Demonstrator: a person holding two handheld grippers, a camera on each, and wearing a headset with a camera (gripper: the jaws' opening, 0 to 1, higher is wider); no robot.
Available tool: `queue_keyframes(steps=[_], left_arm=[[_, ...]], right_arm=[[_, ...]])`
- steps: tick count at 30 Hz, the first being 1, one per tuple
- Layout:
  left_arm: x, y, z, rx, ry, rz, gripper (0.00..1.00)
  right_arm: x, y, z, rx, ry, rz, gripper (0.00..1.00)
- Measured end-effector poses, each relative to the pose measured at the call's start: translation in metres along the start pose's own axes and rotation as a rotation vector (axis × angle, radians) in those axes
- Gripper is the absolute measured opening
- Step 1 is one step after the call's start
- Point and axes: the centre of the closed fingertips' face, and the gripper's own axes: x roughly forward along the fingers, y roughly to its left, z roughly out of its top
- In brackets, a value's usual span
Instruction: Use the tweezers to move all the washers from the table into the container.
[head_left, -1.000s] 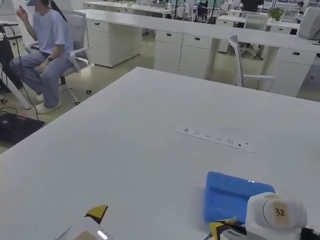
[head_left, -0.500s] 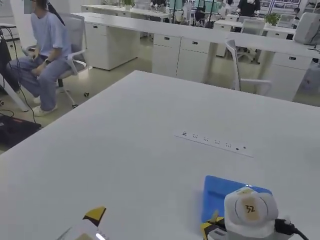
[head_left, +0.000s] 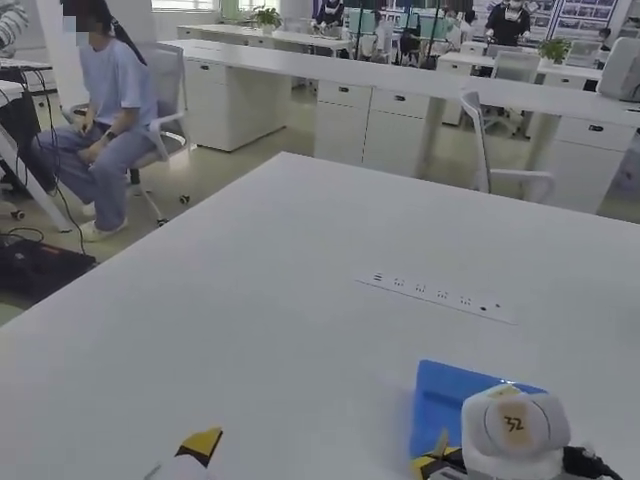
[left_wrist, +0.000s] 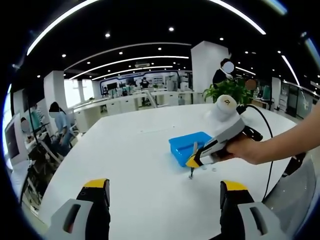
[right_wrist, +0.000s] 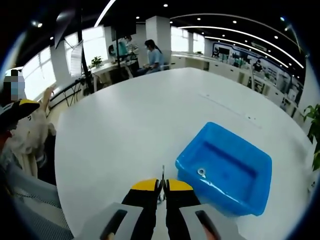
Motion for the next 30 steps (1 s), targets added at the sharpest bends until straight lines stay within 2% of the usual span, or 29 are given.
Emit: queue_keyframes(steps=[7, 10, 18, 21, 25, 30], left_arm=[[0.000, 0.003, 0.001, -0.008, -0.004, 0.008, 0.94], [0.000, 0.003, 0.002, -0.007, -0.002, 0.007, 0.94], [0.001, 0.004, 0.002, 0.003, -0.002, 0.003, 0.94], [0.001, 0.003, 0.002, 0.002, 0.002, 0.000, 0.94], [0.002, 0.004, 0.001, -0.001, 0.008, 0.003, 0.94], [0.003, 0.005, 0.000, -0.001, 0.013, 0.008, 0.94]], right_arm=[[-0.012, 0.000, 0.001, 0.011, -0.007, 0.015, 0.01], [-0.016, -0.002, 0.004, -0.016, -0.012, 0.004, 0.01], [-0.031, -0.014, 0.032, 0.003, -0.090, -0.022, 0.01], [-0.036, -0.023, 0.048, 0.016, -0.136, -0.042, 0.01], [-0.037, -0.037, 0.063, 0.017, -0.170, -0.075, 0.01], [-0.033, -0.052, 0.068, 0.028, -0.179, -0.106, 0.02]])
